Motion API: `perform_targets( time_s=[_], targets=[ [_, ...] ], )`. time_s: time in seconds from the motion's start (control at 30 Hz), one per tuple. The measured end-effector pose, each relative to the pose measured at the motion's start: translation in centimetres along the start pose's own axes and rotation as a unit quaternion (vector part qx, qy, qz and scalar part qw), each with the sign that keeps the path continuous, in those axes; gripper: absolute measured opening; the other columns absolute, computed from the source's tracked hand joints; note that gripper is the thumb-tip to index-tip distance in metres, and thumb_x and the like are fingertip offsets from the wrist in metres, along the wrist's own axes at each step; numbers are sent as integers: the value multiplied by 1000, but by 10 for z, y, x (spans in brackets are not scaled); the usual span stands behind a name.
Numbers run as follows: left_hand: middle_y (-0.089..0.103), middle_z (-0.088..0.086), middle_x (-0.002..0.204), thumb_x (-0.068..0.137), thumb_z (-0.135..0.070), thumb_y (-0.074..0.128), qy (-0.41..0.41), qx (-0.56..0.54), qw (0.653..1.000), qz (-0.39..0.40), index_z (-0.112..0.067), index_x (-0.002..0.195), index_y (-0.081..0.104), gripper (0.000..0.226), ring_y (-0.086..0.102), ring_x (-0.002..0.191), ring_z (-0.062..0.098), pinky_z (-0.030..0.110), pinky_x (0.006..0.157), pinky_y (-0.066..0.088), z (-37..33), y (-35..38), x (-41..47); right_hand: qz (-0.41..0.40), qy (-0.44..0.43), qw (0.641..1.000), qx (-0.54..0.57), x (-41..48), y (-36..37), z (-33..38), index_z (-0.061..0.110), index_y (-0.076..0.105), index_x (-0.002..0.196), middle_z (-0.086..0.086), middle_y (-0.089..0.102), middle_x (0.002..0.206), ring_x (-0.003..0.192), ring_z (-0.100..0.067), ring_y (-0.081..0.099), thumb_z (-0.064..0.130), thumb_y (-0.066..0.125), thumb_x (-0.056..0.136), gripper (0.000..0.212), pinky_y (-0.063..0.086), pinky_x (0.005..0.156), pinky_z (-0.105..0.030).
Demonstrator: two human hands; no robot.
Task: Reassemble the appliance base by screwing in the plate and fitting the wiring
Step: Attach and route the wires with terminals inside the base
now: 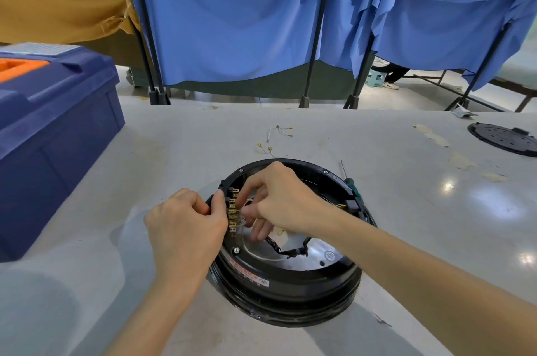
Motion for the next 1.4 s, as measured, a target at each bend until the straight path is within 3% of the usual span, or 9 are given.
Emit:
perform_targets(
  time_s=[0.17,0.3,0.4,0.53,0.73,0.93,1.03,1.23,1.4],
  targets=[
    [43,-2,42,79,-21,75,-3,10,1000,2,-11,42,42,51,43,46,24,36,64,39,0,0,2,2,-58,997,-47,-15,-7,4,12,70,84,0,70,75,55,-14,69,9,75,83,6,59,60,-26],
    [43,-2,41,82,-29,71,-10,47,998,33,-16,40,40,53,47,51,32,45,69,48,-3,-1,4,-7,-82,988,-131,-16,4,7,17,73,89,2,71,83,59,-4,59,20,77,82,9,51,67,-26],
    [51,2,42,81,-39,69,-26,77,994,75,-16,39,45,54,55,60,35,48,74,50,-1,-2,9,-11,-89,986,-138,-14,8,9,14,74,91,-2,71,84,60,-8,58,20,75,82,11,53,71,-32],
    [56,3,45,76,-46,72,-33,84,990,110,-14,41,52,51,58,66,33,47,75,51,-2,-3,10,-15,-80,988,-133,-11,9,5,13,72,86,-1,68,69,44,-5,54,7,70,84,7,40,44,-14],
    [57,8,47,76,-41,74,-30,71,990,116,-14,41,51,50,58,67,36,44,73,51,-3,-2,10,-17,-69,991,-111,-4,11,-1,8,70,79,14,58,47,42,1,59,-12,58,79,24,45,48,-17],
    [54,13,48,76,-43,73,-20,81,990,117,-11,41,49,53,56,66,39,46,70,51,-4,-4,9,-16,-67,995,-68,-2,10,-6,17,63,67,-4,66,60,48,-20,67,-12,61,80,31,59,53,-37],
    [54,15,49,77,-42,73,-18,77,989,121,-11,41,47,54,56,67,40,46,69,52,-4,-4,10,-13,-73,996,-54,-2,9,-4,17,61,64,-16,67,61,48,-21,67,-7,65,81,30,57,53,-34],
    [53,15,50,77,-38,74,-21,62,990,125,-13,38,45,55,56,68,40,45,68,52,-4,-3,11,10,-88,994,-62,0,7,-4,15,64,67,-10,66,59,43,-18,65,-2,70,80,22,57,50,-32],
    [50,12,48,78,-35,74,-12,52,991,123,-14,38,43,54,55,67,40,45,67,51,-5,-2,10,27,-107,991,-73,-3,8,0,9,68,79,-13,67,62,34,-17,58,14,76,81,10,44,45,-17]
  ],
)
Point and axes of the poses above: each hand's wrist, its own x-axis towards the middle knuckle, its own y-axis out of the palm, z = x × y, the point moved 6 cm from there along x, towards the middle knuckle
